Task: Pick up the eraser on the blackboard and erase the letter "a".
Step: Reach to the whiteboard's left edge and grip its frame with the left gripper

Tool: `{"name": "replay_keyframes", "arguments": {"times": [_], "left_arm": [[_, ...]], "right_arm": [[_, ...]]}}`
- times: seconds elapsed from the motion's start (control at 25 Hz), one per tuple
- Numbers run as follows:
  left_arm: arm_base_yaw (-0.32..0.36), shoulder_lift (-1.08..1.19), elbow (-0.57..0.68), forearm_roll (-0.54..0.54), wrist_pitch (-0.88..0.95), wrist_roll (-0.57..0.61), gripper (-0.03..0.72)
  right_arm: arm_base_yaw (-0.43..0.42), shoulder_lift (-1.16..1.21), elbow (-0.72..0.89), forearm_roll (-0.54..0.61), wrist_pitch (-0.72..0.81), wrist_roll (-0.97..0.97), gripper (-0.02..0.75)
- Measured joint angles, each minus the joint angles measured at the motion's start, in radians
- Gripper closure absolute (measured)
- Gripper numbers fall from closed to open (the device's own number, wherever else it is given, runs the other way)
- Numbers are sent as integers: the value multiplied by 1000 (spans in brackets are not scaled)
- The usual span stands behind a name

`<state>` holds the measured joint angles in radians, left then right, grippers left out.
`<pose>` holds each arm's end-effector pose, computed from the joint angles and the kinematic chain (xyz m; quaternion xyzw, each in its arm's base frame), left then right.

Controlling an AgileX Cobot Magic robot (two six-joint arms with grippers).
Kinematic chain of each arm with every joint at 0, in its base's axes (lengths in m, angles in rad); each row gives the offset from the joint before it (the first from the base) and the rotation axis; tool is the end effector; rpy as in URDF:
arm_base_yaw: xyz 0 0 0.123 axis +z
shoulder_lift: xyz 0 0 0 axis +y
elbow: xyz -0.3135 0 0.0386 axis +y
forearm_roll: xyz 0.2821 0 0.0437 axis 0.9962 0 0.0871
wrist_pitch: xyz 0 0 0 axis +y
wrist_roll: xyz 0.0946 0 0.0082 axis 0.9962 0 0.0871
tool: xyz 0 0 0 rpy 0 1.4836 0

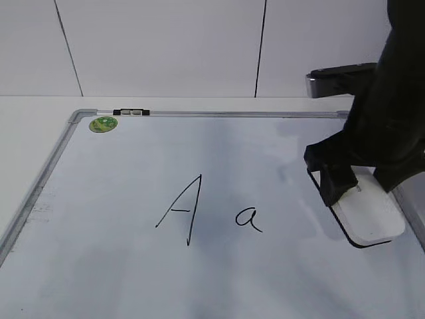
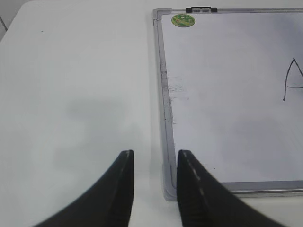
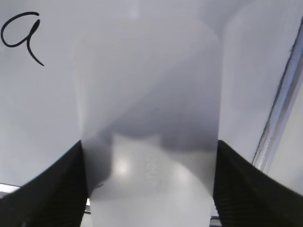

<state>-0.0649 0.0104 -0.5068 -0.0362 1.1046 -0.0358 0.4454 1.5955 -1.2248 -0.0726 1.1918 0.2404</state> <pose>-0.0037 -0.0028 0.2904 0.0137 0.8651 -0.0433 0.4995 0.3043 0.1382 0.2797 -0.1139 0.9918 -0.0163 0.0565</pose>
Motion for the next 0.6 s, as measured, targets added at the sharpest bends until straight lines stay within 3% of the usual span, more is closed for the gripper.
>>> {"name": "replay_keyframes", "arguments": {"times": [0.4,0.6], "left_arm": [[0,15,-19,-31,-16,0,452],[0,169,-81,-48,-57,0,452]], "right_arm": [[13,49,-13,-19,22,-21,172],[13,49,-14,-21,24,-23,172]]}}
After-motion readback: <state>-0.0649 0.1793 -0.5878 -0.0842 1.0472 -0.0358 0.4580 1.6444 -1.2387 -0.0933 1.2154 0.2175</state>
